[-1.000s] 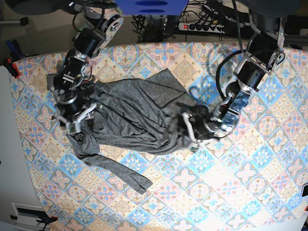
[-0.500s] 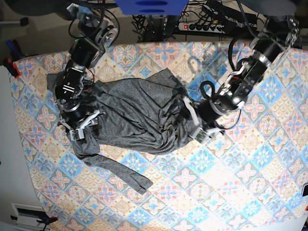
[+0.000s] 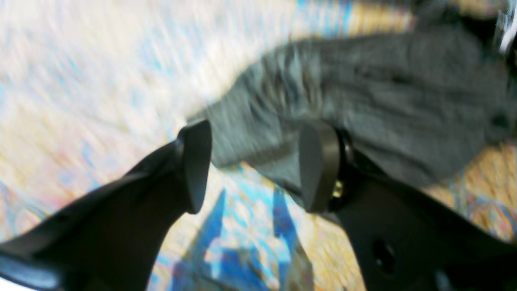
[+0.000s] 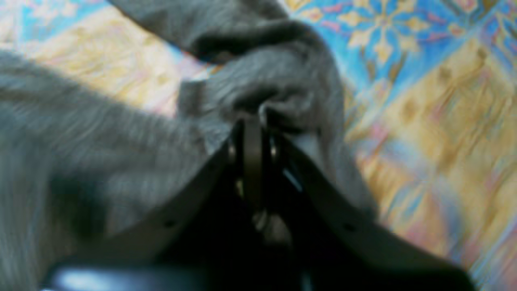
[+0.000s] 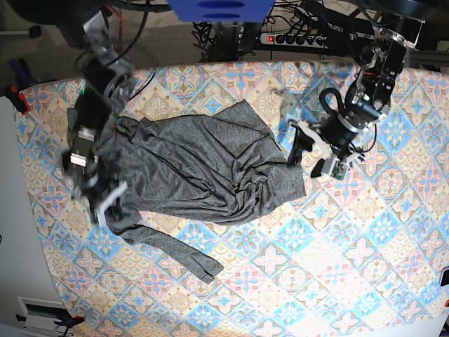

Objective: Layout the t-shirt on the table in an organized manner, then fold the t-shirt properly
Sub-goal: 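Grasp the shirt with both grippers and lift it slightly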

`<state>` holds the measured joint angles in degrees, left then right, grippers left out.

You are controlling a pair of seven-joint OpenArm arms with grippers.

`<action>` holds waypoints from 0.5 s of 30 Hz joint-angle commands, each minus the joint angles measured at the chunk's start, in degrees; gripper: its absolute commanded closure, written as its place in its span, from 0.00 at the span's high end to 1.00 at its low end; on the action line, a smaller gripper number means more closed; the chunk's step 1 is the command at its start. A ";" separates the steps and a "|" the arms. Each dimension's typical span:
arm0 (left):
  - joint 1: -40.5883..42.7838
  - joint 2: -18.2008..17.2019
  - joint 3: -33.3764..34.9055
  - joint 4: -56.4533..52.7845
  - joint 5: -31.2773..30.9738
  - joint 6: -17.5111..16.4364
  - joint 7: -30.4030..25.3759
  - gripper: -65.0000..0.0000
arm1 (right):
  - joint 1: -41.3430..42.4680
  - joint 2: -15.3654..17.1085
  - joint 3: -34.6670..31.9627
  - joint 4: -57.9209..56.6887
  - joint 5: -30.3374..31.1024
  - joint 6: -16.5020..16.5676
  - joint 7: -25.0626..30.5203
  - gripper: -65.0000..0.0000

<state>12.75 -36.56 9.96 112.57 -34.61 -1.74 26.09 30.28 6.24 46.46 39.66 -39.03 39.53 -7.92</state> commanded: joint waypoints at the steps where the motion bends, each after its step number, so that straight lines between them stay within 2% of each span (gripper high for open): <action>1: -0.67 -0.76 -0.68 1.14 -0.07 -0.15 -1.87 0.51 | 5.19 1.45 -0.43 -0.14 2.23 0.47 3.57 0.00; 6: 0.13 -0.68 -0.51 1.14 -0.16 -0.15 -1.87 0.51 | 9.94 7.34 -0.43 -10.08 -1.02 0.47 5.77 0.00; 11: 0.65 -0.68 -0.24 2.99 -0.16 0.02 -1.87 0.51 | 13.81 8.05 -0.43 -20.19 -1.02 0.47 13.24 0.00; 12: 0.65 -0.59 -0.24 3.07 -0.16 0.11 -1.87 0.51 | 15.21 8.05 -0.43 -21.24 -1.02 -0.54 14.56 0.00; 13: 0.65 -0.59 -0.15 3.07 -0.16 0.11 -1.87 0.51 | 17.06 8.05 -0.43 -22.12 -0.84 -3.09 15.97 0.00; 15: 0.74 0.20 -0.15 3.07 -0.16 0.11 -1.87 0.51 | 20.66 8.05 -0.17 -22.91 -0.58 -10.47 17.90 0.00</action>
<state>13.93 -36.01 10.07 114.80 -34.68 -1.30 25.50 47.44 11.81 46.11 15.14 -41.87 29.76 6.74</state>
